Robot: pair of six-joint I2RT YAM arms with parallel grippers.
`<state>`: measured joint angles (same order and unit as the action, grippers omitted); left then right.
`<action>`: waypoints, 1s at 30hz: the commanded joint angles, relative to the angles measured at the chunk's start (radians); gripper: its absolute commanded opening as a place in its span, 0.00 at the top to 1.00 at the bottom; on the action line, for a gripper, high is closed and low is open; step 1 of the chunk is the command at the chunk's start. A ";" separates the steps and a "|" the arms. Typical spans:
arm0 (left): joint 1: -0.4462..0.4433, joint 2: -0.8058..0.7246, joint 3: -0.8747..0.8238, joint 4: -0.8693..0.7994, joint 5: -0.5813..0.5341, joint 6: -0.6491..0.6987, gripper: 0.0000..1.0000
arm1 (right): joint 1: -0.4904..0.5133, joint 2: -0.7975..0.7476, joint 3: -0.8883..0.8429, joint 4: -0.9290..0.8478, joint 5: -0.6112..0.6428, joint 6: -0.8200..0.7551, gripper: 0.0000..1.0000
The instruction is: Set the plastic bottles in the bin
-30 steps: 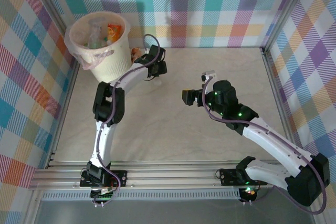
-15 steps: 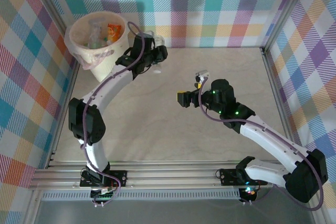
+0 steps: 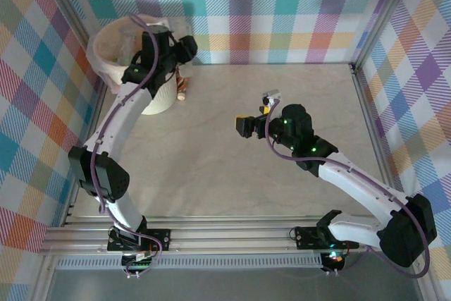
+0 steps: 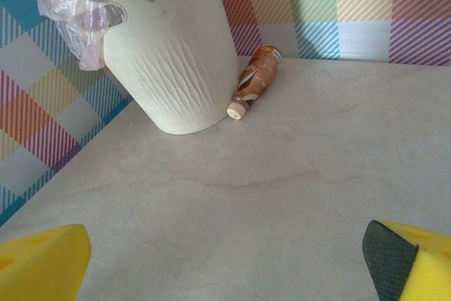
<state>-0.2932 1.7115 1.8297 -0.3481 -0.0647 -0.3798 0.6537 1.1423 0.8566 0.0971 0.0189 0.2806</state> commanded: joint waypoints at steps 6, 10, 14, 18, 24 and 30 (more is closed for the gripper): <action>0.108 -0.078 0.043 0.134 -0.093 -0.061 0.52 | 0.001 -0.021 -0.002 0.035 0.035 0.026 0.00; 0.153 -0.066 0.044 0.181 -0.183 -0.098 0.52 | 0.001 -0.015 -0.002 0.043 0.035 0.043 0.00; 0.195 -0.017 0.070 0.191 -0.250 -0.168 0.52 | 0.001 -0.009 -0.002 0.051 0.034 0.061 0.00; 0.225 0.044 0.116 0.195 -0.298 -0.216 0.52 | 0.002 -0.011 -0.003 0.051 0.036 0.062 0.00; 0.256 0.190 0.276 0.150 -0.288 -0.240 0.51 | 0.001 -0.020 -0.005 0.027 0.047 0.055 0.00; 0.262 0.327 0.461 0.021 -0.284 -0.230 0.46 | 0.001 -0.034 -0.019 0.020 0.069 0.055 0.00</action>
<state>-0.0441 2.0064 2.2047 -0.2646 -0.3416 -0.6064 0.6537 1.1332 0.8516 0.1040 0.0681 0.3290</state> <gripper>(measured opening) 0.575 0.996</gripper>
